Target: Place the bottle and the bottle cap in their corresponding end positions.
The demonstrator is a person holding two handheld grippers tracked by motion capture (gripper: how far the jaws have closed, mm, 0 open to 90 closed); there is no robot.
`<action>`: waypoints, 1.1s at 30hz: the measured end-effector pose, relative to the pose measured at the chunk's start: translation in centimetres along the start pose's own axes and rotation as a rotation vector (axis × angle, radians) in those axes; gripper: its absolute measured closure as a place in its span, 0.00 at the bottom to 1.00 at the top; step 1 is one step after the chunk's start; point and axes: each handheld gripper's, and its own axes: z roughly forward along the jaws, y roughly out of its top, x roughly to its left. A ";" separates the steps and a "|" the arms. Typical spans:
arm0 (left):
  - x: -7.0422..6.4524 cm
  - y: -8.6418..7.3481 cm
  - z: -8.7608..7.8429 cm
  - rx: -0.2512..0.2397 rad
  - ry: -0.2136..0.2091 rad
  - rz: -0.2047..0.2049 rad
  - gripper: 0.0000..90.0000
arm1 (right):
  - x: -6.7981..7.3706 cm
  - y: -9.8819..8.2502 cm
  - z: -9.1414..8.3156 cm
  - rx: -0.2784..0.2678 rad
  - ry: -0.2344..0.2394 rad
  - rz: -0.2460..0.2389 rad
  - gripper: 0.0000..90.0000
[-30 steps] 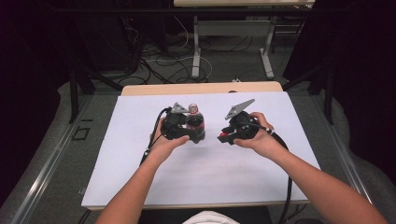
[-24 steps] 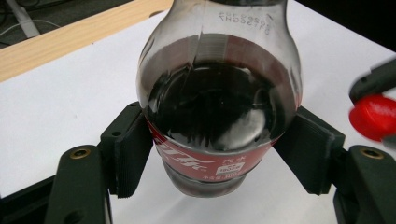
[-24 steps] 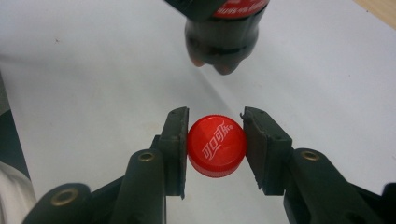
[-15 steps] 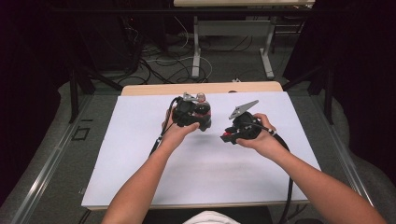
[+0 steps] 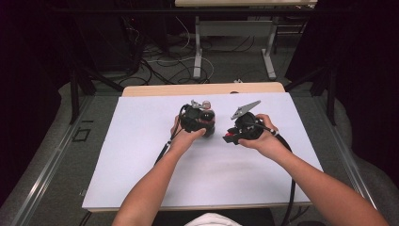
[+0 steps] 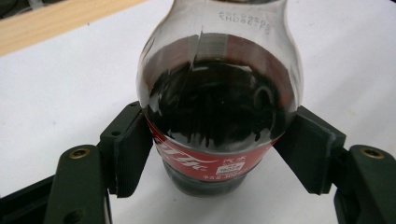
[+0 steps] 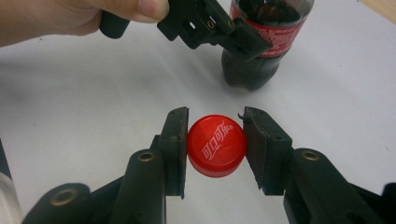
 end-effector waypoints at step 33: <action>1.0 -3.2 -6.6 -0.126 -0.057 -0.078 0.01 | 3.3 -1.3 5.8 -0.012 0.051 -0.066 0.68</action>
